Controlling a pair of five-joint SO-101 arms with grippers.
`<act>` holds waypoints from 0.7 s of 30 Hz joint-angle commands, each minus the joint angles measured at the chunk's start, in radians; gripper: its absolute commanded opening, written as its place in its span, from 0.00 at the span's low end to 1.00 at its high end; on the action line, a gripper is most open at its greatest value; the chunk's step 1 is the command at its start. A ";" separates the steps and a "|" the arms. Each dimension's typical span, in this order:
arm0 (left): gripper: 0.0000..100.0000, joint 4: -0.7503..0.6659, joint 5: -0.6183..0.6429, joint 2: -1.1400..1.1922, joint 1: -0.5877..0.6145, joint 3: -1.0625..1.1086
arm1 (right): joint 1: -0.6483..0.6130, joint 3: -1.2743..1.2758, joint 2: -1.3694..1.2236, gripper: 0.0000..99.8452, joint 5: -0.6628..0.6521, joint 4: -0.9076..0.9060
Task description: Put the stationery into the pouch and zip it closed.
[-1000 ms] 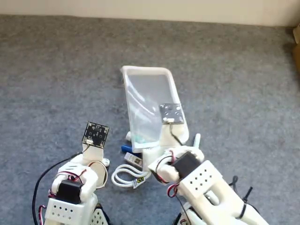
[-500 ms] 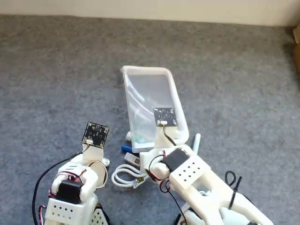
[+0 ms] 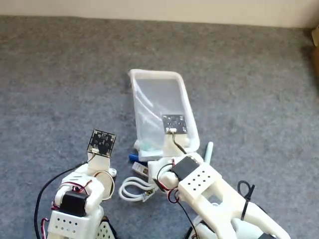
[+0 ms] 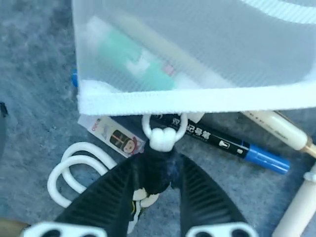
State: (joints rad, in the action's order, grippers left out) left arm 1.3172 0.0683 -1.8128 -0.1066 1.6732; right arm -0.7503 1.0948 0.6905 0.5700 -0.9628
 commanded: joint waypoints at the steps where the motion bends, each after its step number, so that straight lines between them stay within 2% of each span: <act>1: 0.03 0.003 0.005 -0.013 0.008 0.022 | -0.007 -0.018 -0.002 0.00 -0.089 0.007; 10: 0.03 0.003 0.005 -0.013 0.008 0.022 | 0.094 -0.067 0.031 0.00 -0.235 -0.082; 14: 0.03 0.003 0.005 -0.013 0.008 0.022 | 0.105 -0.070 0.153 0.00 -0.276 -0.082; 21: 0.03 0.003 0.005 -0.013 0.008 0.022 | 0.105 -0.058 0.417 0.00 -0.275 -0.143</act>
State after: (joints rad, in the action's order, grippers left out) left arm 1.3172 0.0683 -1.8128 -0.1066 1.6732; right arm -0.6598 1.0825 0.9989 0.3061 -1.0917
